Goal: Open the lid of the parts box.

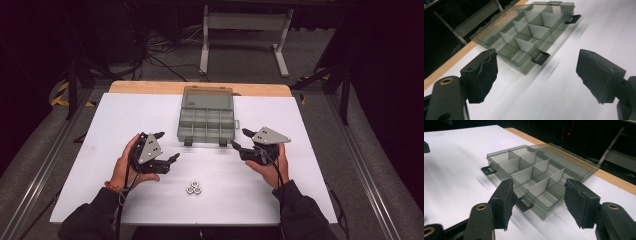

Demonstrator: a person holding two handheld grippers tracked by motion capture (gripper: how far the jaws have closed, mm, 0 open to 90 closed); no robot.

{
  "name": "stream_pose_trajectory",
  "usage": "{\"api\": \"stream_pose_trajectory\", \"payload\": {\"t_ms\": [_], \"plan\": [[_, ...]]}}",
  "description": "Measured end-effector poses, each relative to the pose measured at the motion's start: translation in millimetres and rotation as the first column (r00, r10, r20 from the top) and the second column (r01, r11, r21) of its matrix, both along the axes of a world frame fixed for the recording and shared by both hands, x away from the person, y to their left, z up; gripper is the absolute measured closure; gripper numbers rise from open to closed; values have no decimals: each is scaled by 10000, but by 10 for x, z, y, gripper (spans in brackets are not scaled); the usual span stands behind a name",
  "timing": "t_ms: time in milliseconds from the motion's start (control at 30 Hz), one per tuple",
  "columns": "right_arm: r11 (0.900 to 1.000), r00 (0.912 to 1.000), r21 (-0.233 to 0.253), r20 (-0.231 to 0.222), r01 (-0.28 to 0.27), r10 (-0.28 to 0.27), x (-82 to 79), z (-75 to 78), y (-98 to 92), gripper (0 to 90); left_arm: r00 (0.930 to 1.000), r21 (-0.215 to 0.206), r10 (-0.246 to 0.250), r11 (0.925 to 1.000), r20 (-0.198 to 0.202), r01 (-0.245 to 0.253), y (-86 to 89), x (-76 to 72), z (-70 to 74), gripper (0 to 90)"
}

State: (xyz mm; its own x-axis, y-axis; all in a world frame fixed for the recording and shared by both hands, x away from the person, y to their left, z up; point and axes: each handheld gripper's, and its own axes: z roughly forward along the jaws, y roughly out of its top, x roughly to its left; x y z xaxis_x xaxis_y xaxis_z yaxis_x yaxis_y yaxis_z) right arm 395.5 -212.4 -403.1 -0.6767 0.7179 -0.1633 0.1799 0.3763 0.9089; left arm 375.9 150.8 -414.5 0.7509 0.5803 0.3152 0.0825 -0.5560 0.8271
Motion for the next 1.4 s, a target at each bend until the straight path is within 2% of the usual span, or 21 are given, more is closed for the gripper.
{"api": "stream_pose_trajectory", "payload": {"t_ms": [233, 300, 400, 500, 567, 767, 800, 833, 933, 1033, 1067, 1100, 1133, 1167, 1200, 1233, 1267, 1300, 1333, 1400], "plan": [[9997, 9997, -73, 84, -242, 243, -162, -46, -67, 306, 9989, -178, -339, 9993, -319, 333, 20, -135, -86, 146], [9986, 9987, -150, 51, -499, 499, -231, -65, -91, 257, 9975, -233, -474, 9987, -525, 462, 18, -178, -121, 123], [9979, 9985, -362, 58, -539, 541, -317, -97, -101, 177, 9952, -223, -688, 9975, -703, 673, 13, -235, -164, 98], [9969, 9984, -596, 208, -515, 528, -420, -132, -121, 100, 9892, -411, -950, 9950, -1118, 909, 15, -301, -215, 63], [9971, 9987, -604, 206, -454, 467, -472, -145, -142, 67, 9859, -391, -1080, 9938, -1281, 1038, 14, -333, -247, 42], [9974, 9986, -514, 155, -505, 513, -619, -166, -204, 61, 9709, -441, -1476, 9889, -1887, 1418, 10, -431, -344, 25], [9974, 9986, -514, 155, -505, 513, -619, -166, -204, 61, 9709, -441, -1476, 9889, -1887, 1418, 10, -431, -344, 24], [9973, 9985, -512, 126, -518, 525, -650, -176, -206, 63, 9655, -508, -1613, 9867, -2044, 1541, 7, -443, -364, 24], [9947, 9975, -738, -81, -711, 707, -754, -236, -186, 66, 9580, -463, -1752, 9845, -2269, 1691, -14, -466, -408, 24], [9928, 9954, -744, -303, -934, 914, -843, -294, -175, 72, 9488, -331, -1863, 9824, -2551, 1839, -51, -485, -465, 34], [9922, 9949, -780, -347, -970, 945, -861, -306, -170, 72, 9435, -353, -1982, 9800, -2657, 1959, -63, -488, -481, 39], [9913, 9946, -856, -368, -999, 970, -882, -321, -163, 74, 9435, -353, -1982, 9800, -2657, 1959, -63, -488, -481, 43], [9903, 9941, -925, -402, -1040, 1007, -900, -336, -158, 76, 9348, -350, -2109, 9771, -2859, 2097, -95, -497, -507, 50], [9897, 9938, -960, -433, -1058, 1020, -910, -347, -156, 77, 9312, -307, -2177, 9754, -2922, 2184, -111, -499, -516, 54], [9895, 9936, -977, -474, -1067, 1024, -916, -357, -156, 78, 9312, -307, -2177, 9754, -2922, 2184, -111, -499, -516, 57], [9889, 9930, -988, -494, -1113, 1068, -915, -365, -157, 78, 9307, -24, -2137, 9748, -2968, 2230, -156, -503, -528, 63], [9889, 9930, -988, -494, -1113, 1068, -915, -365, -157, 78, 9307, -24, -2137, 9748, -2968, 2230, -156, -503, -528, 70], [9880, 9926, -1029, -506, -1148, 1101, -910, -371, -157, 79, 9297, 171, -2118, 9737, -3014, 2274, -185, -504, -535, 70], [9858, 9922, -1174, -486, -1199, 1149, -899, -370, -163, 82, 9271, 130, -2170, 9726, -3055, 2320, -207, -497, -539, 73], [9872, 9919, -1041, -532, -1204, 1153, -879, -364, -191, 86, 9238, 278, -2154, 9713, -3167, 2360, -243, -476, -542, 93]]}}
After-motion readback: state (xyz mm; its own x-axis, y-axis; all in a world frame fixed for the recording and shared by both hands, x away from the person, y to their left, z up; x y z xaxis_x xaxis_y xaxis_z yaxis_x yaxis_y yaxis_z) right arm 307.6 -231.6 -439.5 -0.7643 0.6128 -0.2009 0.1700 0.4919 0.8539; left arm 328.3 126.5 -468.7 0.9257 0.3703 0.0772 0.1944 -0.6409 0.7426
